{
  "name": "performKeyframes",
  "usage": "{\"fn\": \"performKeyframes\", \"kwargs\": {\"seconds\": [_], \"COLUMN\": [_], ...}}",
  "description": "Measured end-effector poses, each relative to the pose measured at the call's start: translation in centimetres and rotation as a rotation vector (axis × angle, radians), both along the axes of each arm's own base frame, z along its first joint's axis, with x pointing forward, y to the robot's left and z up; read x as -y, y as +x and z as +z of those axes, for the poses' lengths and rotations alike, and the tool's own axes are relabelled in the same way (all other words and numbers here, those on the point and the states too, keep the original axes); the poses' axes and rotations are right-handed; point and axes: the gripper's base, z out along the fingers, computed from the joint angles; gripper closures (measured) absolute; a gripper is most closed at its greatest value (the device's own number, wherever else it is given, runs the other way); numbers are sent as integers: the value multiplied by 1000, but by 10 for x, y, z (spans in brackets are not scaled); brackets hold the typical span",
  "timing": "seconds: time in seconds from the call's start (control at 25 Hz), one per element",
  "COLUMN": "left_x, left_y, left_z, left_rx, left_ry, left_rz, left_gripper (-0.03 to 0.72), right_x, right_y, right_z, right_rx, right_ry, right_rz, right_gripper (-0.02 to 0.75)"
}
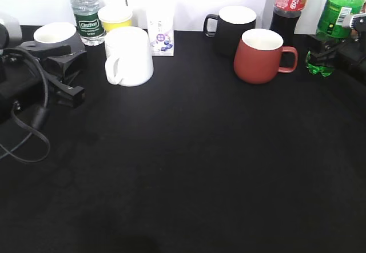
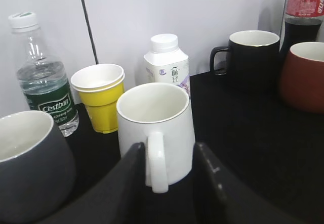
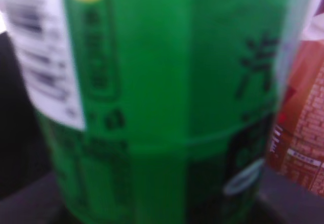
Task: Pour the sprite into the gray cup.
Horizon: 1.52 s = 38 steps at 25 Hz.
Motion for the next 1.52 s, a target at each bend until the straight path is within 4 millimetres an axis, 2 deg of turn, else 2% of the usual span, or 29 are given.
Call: {"fn": "performKeyframes", "kwargs": {"seconds": [0.12, 0.16, 0.4, 0.48, 0.56, 0.64, 0.72, 0.84, 0.88, 0.96, 1.0, 1.08, 1.12, 1.2, 1.24, 1.32, 1.4, 1.44, 1.52], "left_x": [0, 0, -1, -3, -7, -13, -14, -15, -18, -29, -37, -58, -70, -86, -92, -101, -107, -109, -111], "left_y": [0, 0, -1, -6, -15, -28, -33, -37, -42, -56, -64, -92, -113, -142, -157, -180, -196, -203, -209], "left_z": [0, 0, 4, 11, 11, 19, 33, 62, 67, 78, 83, 92, 98, 102, 104, 102, 86, 79, 77], "left_rx": [0, 0, 12, 3, -104, -204, -330, -414, -448, -536, -563, -647, -671, -716, -721, -700, -688, -675, -621], "left_ry": [0, 0, -6, -3, 45, 74, 126, 185, 222, 269, 285, 313, 313, 317, 299, 250, 218, 210, 175], "left_rz": [0, 0, -1, -1, -5, -1, -11, -27, -31, 12, 56, 135, 159, 185, 185, 170, 148, 139, 119], "left_gripper": [443, 443, 443, 443, 429, 388, 372, 370, 370, 370, 370, 357, 317, 209, 186, 172, 171, 171, 171], "right_x": [0, 0, 1, 1, -7, -23, -40, -54, -60, -77, -82, -76, -70, -58, -52, -41, -30, -26, -22], "right_y": [-2, -6, -50, -69, -85, -105, -123, -148, -159, -181, -194, -226, -246, -287, -312, -355, -390, -401, -414], "right_z": [0, 2, 21, 37, 62, 92, 114, 117, 118, 131, 146, 177, 191, 208, 208, 194, 180, 173, 170], "right_rx": [-6, -19, -148, -215, -362, -454, -497, -657, -744, -890, -881, -832, -811, -770, -750, -738, -653, -605, -515], "right_ry": [1, -2, -9, -15, -5, -80, -169, -379, -417, -367, -309, -277, -281, -250, -219, -175, -140, -124, -95], "right_rz": [0, -3, -82, -105, -84, -72, -150, -327, -322, -181, -105, -53, -44, -22, -8, 16, 27, 29, 33], "right_gripper": [155, 139, 132, 132, 146, 156, 158, 160, 161, 162, 162, 162, 162, 162, 162, 162, 162, 162, 162]}}
